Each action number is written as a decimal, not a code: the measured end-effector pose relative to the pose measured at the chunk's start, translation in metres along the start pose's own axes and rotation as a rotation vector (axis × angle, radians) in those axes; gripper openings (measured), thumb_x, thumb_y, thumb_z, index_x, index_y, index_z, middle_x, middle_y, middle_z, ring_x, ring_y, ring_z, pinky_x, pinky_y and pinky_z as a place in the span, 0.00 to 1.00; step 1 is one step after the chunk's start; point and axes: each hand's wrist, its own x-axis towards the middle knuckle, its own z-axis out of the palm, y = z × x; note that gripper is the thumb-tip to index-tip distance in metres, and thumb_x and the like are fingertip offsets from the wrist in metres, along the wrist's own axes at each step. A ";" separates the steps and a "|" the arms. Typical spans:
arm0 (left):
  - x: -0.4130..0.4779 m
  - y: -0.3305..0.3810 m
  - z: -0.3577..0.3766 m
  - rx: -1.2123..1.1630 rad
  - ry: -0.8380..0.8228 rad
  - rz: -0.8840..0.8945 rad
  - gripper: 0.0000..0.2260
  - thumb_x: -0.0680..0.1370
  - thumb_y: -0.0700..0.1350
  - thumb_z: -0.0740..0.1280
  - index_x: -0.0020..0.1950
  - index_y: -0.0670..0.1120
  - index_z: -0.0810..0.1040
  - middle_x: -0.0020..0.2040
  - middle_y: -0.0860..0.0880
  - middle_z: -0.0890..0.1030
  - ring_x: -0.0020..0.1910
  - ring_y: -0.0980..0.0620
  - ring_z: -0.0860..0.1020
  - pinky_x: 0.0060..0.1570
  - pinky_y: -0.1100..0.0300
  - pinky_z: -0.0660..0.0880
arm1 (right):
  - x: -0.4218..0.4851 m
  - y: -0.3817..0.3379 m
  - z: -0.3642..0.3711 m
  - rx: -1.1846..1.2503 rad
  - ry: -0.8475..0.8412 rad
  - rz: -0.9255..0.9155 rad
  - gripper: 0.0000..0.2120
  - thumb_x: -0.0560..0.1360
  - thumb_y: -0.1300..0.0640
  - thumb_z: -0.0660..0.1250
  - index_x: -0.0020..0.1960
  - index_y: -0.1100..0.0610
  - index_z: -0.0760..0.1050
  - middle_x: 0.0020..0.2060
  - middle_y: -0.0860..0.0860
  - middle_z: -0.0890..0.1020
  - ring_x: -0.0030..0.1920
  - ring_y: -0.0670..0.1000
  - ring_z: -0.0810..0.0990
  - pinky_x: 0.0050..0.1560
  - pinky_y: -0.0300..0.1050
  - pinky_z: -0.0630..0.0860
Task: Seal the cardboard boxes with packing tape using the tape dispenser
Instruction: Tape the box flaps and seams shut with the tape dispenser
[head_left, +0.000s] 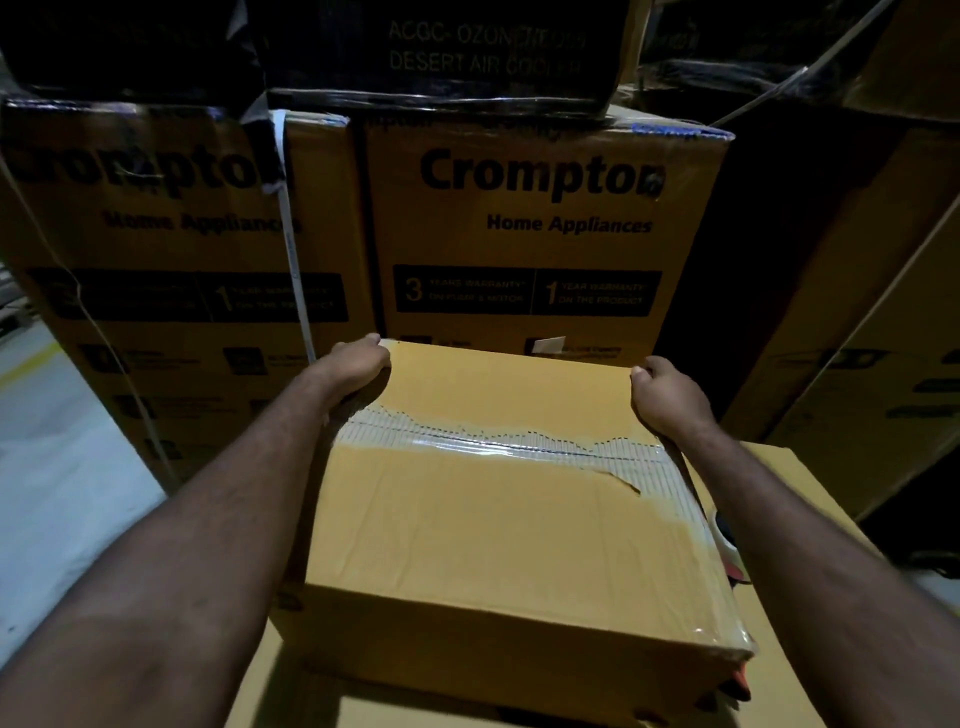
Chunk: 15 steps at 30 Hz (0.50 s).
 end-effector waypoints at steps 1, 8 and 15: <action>0.008 0.000 0.002 0.002 0.013 0.009 0.22 0.78 0.55 0.58 0.72 0.53 0.68 0.71 0.39 0.72 0.63 0.37 0.76 0.61 0.40 0.76 | 0.000 0.001 0.000 0.000 0.012 0.006 0.24 0.83 0.43 0.53 0.76 0.49 0.65 0.71 0.56 0.73 0.67 0.60 0.73 0.64 0.58 0.73; -0.014 0.017 0.018 0.162 0.142 0.088 0.20 0.86 0.51 0.53 0.77 0.45 0.66 0.75 0.40 0.69 0.69 0.42 0.71 0.61 0.48 0.68 | -0.011 -0.005 -0.005 0.004 0.099 0.036 0.22 0.82 0.43 0.57 0.72 0.51 0.71 0.65 0.55 0.78 0.62 0.58 0.77 0.58 0.52 0.75; -0.091 0.008 -0.003 0.222 -0.058 0.102 0.23 0.85 0.52 0.60 0.78 0.46 0.64 0.68 0.45 0.75 0.65 0.44 0.75 0.58 0.49 0.73 | -0.060 -0.015 -0.056 0.336 -0.158 0.139 0.21 0.81 0.52 0.66 0.71 0.56 0.71 0.51 0.53 0.80 0.46 0.52 0.79 0.46 0.50 0.77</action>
